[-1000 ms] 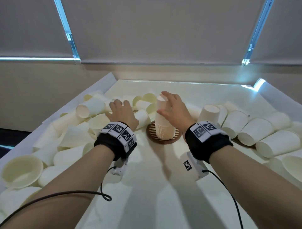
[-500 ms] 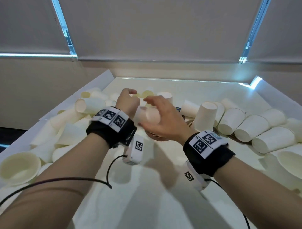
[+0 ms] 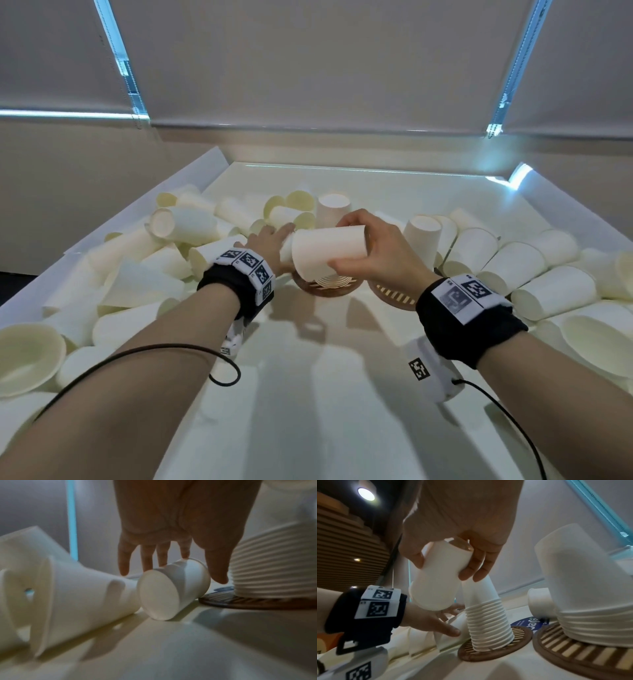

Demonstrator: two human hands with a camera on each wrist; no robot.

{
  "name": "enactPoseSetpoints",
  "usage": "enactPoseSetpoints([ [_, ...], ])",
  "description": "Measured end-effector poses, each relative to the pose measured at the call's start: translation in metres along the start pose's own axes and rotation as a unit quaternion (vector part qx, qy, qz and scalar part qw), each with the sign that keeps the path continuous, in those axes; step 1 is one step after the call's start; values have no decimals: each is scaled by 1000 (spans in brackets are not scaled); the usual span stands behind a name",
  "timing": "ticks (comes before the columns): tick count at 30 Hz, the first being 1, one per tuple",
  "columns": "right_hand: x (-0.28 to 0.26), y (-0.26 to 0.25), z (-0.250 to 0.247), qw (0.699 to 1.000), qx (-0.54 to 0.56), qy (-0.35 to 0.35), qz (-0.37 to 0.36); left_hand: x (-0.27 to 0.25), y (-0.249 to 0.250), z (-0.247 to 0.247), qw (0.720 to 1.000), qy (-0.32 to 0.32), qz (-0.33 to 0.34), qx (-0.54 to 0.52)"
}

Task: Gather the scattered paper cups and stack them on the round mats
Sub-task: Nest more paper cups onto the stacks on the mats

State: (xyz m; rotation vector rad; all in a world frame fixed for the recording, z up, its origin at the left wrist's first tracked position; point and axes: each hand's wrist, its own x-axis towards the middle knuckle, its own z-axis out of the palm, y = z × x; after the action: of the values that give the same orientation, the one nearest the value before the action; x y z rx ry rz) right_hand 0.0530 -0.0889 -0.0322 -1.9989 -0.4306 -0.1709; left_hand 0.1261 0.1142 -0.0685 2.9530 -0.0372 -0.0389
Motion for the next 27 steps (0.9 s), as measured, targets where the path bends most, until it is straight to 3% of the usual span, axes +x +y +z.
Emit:
enactPoseSetpoints([
  [6,1,-11,-15,994,-9,102,-34,-10,6,-12,998,-25,25,57],
  [10,2,-26,-25,984,-13,159,-73,-22,3,-42,989,61,-83,-104],
  [12,2,-32,-27,981,-13,173,-82,-26,3,-58,950,141,-123,-249],
  [14,3,-34,-26,980,-21,176,-86,-33,9,-72,868,182,-138,-441],
  [16,4,-36,-23,980,-29,178,-88,-41,26,-84,779,163,-121,-593],
  [18,7,-41,-20,976,-35,191,-96,-51,48,-94,744,103,-84,-655],
  [21,14,-50,-18,968,-29,228,-98,-61,77,-99,738,24,-38,-673],
  [23,17,-53,-19,961,-37,258,-95,-62,88,-98,739,31,-25,-672],
  [24,19,-53,-19,958,-46,269,-90,-61,92,-96,753,48,-19,-656],
  [27,27,-53,-23,958,-85,270,-45,-54,99,-86,851,124,3,-510],
])
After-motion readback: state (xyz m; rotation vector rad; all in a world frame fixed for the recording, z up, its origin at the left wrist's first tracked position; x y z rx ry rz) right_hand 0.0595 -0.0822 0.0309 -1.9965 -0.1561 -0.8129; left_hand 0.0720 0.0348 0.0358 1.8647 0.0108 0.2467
